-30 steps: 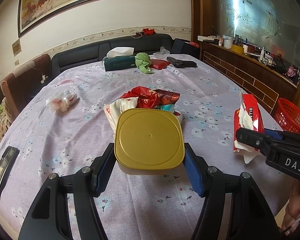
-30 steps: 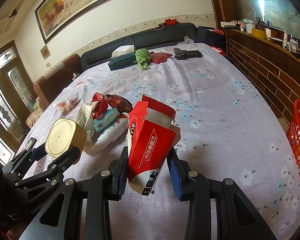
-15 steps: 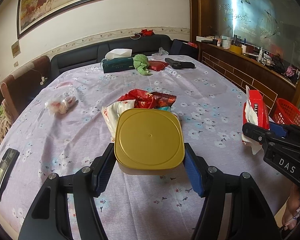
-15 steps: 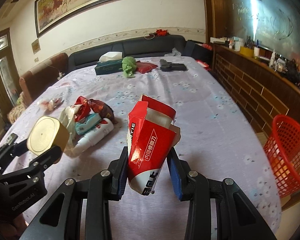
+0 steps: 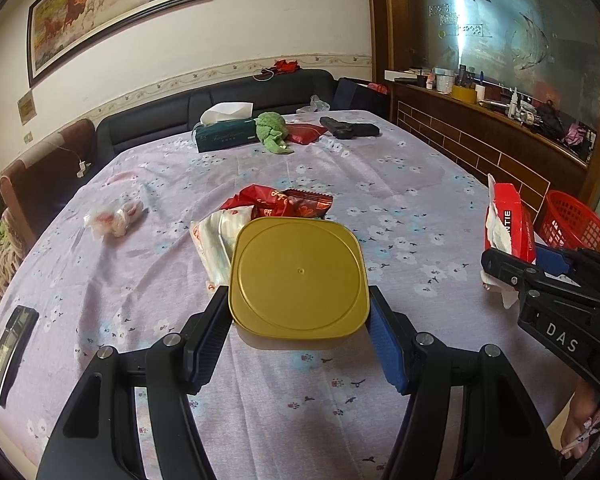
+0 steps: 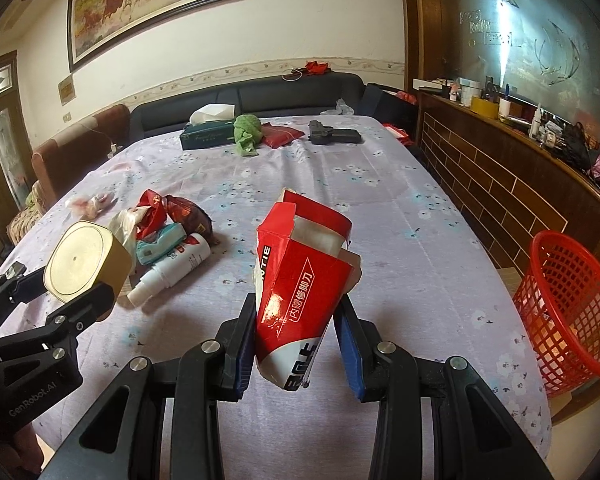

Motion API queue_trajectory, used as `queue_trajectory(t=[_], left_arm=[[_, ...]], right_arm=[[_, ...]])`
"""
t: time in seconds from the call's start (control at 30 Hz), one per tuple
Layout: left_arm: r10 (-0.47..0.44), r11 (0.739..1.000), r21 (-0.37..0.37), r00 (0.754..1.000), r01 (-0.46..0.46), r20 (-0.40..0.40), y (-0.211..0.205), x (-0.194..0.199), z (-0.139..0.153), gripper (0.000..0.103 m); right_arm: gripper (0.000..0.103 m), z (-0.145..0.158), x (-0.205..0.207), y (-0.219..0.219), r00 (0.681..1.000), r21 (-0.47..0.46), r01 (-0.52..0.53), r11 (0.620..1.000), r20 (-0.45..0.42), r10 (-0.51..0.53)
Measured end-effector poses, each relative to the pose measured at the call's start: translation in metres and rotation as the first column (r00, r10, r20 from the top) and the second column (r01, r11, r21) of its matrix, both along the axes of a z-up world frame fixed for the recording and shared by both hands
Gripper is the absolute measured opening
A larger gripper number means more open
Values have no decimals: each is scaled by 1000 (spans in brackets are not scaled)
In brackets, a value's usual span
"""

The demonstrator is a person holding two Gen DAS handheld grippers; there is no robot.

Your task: Collect trash

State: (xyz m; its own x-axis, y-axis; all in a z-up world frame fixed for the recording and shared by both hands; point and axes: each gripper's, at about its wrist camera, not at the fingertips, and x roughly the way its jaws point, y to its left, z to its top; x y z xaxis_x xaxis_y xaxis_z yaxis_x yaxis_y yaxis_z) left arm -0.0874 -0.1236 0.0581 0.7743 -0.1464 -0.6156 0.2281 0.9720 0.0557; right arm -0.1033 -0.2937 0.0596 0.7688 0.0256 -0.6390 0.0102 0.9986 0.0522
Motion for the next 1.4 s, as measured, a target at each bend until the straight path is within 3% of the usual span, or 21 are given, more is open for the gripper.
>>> queue_trajectory(t=[0.6,1.13,1.27,1.4], left_arm=[[-28,999,29,999,28,15,-18,-11,7,65],[-73,996,56,997,72,21,-46,-13,14,65],[-120,992,29,993,120,-6,-64,-7,21,65],[-201,979,3,979,201,-15,-95,-4,33,65]], right_arm=[[40,2,-15,-12,999,-37,29,999,25,-28],[40,8,-29,-31,997,-13,55,998,48,-55],[40,11,-33,-49,995,15,76,997,57,-77],[40,24,-43,-95,985,80,148,986,79,-154]])
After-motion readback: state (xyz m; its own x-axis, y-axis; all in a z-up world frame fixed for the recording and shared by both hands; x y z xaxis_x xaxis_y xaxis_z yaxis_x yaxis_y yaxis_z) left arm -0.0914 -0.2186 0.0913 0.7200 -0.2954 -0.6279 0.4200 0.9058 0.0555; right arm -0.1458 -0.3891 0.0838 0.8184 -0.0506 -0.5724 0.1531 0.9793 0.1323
